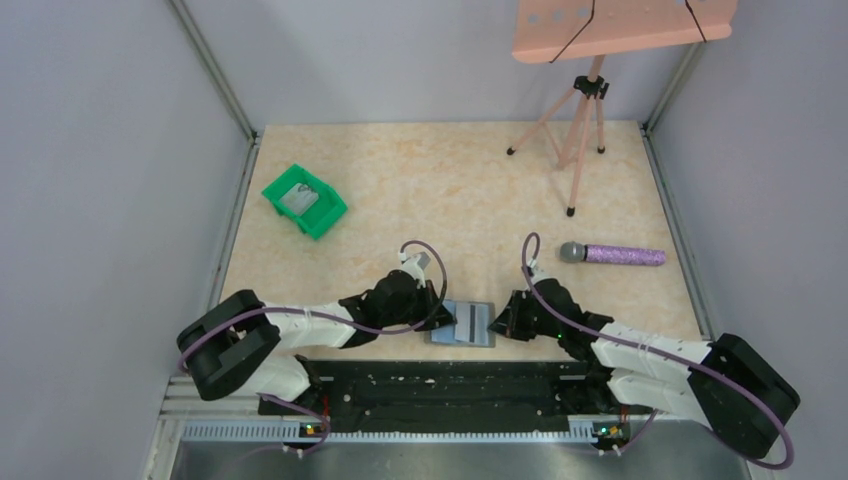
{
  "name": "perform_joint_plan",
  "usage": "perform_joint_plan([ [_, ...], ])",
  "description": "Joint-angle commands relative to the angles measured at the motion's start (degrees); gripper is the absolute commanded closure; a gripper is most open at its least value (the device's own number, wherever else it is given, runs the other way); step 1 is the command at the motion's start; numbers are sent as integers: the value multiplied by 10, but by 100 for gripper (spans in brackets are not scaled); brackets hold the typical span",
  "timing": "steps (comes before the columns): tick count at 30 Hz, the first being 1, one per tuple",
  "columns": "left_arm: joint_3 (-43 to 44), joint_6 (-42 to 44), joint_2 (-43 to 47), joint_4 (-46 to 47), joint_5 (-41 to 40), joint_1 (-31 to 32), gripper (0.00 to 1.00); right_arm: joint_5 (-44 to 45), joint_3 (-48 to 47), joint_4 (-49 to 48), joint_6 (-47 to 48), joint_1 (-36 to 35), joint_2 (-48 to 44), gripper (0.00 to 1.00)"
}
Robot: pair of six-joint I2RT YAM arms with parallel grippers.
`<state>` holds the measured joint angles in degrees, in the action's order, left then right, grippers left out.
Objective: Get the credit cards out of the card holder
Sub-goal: Remove the credit card from the card holder.
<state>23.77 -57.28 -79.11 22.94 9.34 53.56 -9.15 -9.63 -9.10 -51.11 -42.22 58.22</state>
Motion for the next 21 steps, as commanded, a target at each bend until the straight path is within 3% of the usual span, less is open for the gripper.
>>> perform_joint_plan([
  [1,-3,6,28,-5,-15,1,100,1,-30,18,20,6,1,100],
  [4,-1,4,29,-8,-11,1,100,-3,-48,38,32,6,-15,99],
  [8,4,-3,27,-16,-14,1,100,13,-72,68,58,7,-24,87],
  [12,4,-4,25,-24,-15,1,100,-1,-90,68,65,7,-18,87],
  [21,1,-7,25,-30,-20,1,100,-61,-91,-31,38,7,47,87],
])
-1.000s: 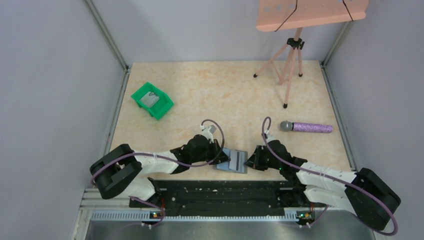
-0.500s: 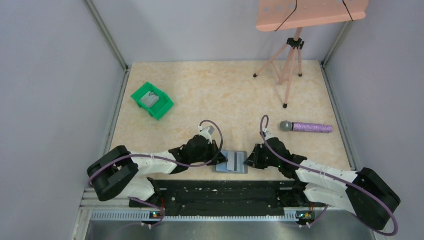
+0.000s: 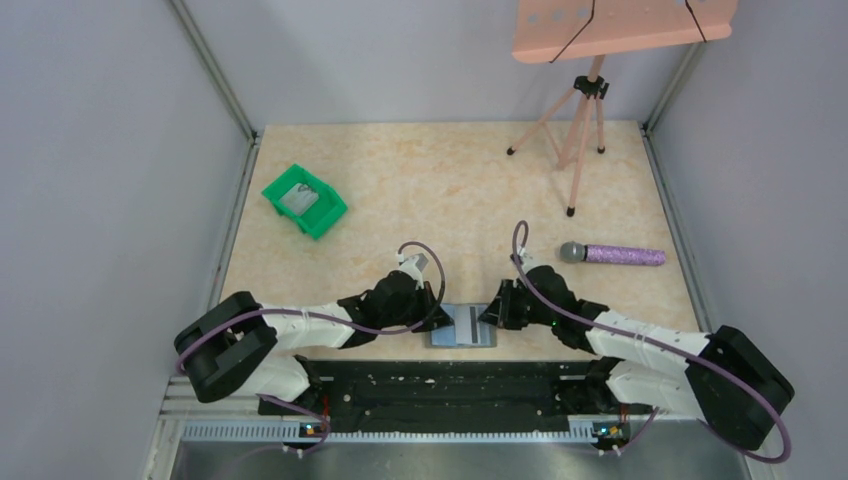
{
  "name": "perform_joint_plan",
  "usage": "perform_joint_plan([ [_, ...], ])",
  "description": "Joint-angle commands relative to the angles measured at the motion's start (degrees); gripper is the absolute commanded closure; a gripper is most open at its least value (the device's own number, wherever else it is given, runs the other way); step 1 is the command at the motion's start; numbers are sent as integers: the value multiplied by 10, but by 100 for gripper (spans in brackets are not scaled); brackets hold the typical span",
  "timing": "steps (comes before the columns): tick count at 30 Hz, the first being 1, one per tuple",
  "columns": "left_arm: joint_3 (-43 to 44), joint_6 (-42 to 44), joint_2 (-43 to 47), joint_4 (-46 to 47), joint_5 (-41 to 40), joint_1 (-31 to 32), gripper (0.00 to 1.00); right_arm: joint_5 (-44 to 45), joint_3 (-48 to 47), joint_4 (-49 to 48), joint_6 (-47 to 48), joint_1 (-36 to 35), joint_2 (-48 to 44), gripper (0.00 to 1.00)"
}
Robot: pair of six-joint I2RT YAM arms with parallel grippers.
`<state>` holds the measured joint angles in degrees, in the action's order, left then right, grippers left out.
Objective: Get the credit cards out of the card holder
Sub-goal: Remove the credit card from the card holder.
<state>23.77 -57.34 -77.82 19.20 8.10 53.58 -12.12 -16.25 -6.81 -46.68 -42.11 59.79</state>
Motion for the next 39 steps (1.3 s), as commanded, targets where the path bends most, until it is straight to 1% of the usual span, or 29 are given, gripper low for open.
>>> perform_joint_plan([
  [1,2,-5,11,5,-6,1,100,-31,-25,-56,-7,5,39,87],
  [2,2,-4,10,7,-2,1,100,-30,-25,-59,-9,6,43,87],
  [9,6,10,1,2,-9,1,71,-12,-33,-46,-19,6,58,87],
  [12,-1,14,-7,12,-10,1,64,-8,-29,-46,-25,6,70,84],
  [15,-15,12,-15,38,-7,1,59,-6,-21,-53,-29,5,83,82],
  [20,-24,16,-38,65,-1,1,56,7,-13,-50,-33,2,91,82],
  [26,-33,14,-52,108,13,1,54,13,1,-52,-41,-3,93,82],
  [39,-25,10,-67,122,25,1,54,4,17,-79,-54,-5,95,82],
])
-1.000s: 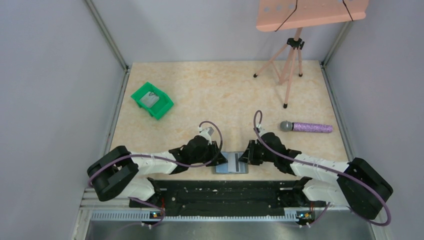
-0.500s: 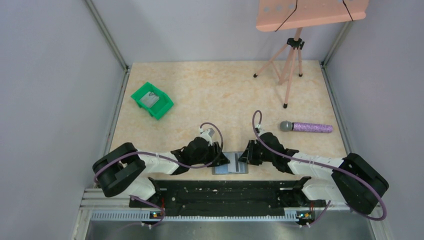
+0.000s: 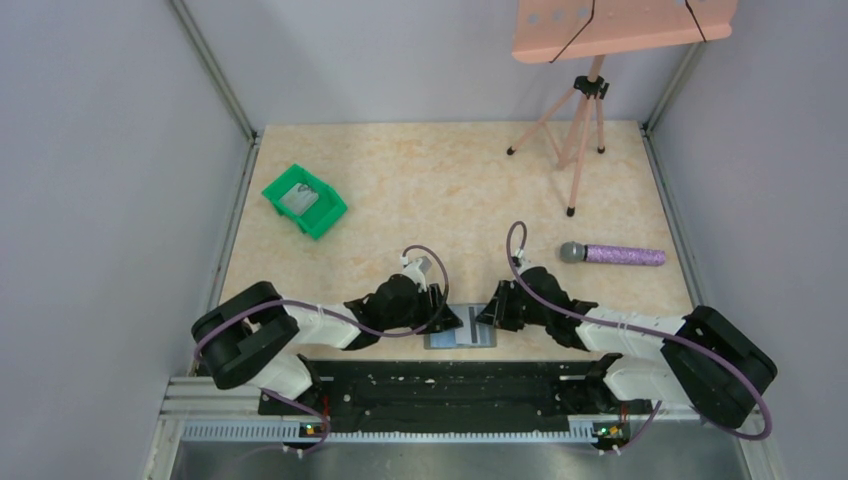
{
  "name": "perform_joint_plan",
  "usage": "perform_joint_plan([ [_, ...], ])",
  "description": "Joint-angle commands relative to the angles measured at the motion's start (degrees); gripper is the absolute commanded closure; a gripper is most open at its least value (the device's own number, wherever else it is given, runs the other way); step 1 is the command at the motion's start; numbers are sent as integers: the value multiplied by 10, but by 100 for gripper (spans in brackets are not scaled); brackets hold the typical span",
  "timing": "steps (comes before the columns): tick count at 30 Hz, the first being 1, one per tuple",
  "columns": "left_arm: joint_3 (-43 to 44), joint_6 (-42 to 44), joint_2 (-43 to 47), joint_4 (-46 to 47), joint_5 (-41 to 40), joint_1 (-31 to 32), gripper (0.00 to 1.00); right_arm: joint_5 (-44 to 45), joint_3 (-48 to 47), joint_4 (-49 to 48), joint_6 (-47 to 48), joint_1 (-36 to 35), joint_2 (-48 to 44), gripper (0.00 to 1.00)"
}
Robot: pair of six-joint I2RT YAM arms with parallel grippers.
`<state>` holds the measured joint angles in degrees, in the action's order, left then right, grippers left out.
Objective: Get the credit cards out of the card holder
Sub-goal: Remove the credit card from the card holder.
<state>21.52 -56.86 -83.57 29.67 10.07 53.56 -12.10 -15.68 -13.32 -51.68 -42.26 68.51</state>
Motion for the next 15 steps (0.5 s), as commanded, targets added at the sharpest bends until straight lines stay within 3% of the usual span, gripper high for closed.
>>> perform_joint_plan([
  [1,-3,5,-10,18,4,1,54,2,12,-15,-5,-5,7,82],
  [15,-12,-10,-29,54,15,2,56,5,19,-32,-23,-19,5,80],
])
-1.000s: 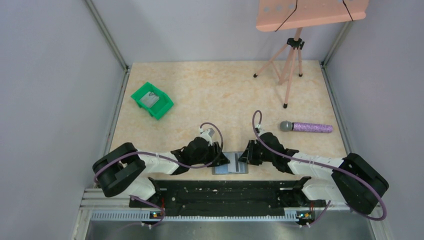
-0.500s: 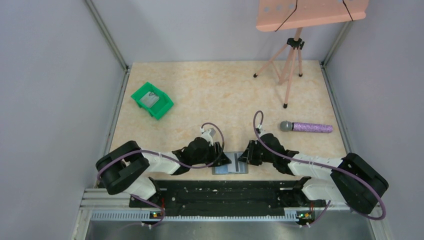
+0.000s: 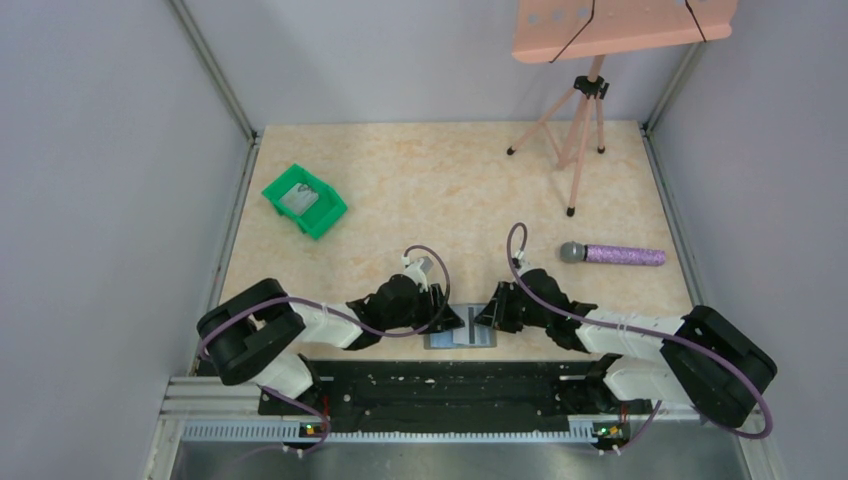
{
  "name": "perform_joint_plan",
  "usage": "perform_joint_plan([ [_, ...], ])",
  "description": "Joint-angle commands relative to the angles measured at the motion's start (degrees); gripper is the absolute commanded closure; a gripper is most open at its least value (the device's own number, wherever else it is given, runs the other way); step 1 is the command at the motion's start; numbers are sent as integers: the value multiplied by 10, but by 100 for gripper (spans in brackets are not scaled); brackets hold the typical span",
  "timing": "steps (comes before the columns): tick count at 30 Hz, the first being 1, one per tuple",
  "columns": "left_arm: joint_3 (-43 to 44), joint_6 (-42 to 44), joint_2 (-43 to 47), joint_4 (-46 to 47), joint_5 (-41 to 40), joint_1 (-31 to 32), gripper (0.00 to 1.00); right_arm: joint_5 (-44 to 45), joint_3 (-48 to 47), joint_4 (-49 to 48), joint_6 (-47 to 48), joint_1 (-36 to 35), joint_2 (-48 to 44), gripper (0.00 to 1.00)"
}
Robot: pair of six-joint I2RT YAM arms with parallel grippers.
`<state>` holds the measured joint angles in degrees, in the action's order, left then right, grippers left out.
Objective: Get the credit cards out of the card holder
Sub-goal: Remove the credit card from the card holder.
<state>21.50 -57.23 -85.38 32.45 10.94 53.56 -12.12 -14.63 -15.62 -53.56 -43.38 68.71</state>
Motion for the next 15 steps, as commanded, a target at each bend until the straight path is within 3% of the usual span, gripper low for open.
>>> perform_joint_plan([
  [1,-12,-9,-11,30,7,2,56,4,9,-10,-5,-7,3,80],
  [8,-14,-26,-20,58,23,2,60,5,15,-18,-9,-7,5,80],
  [15,-11,-38,-31,67,31,2,70,8,17,-14,-9,-8,3,80],
])
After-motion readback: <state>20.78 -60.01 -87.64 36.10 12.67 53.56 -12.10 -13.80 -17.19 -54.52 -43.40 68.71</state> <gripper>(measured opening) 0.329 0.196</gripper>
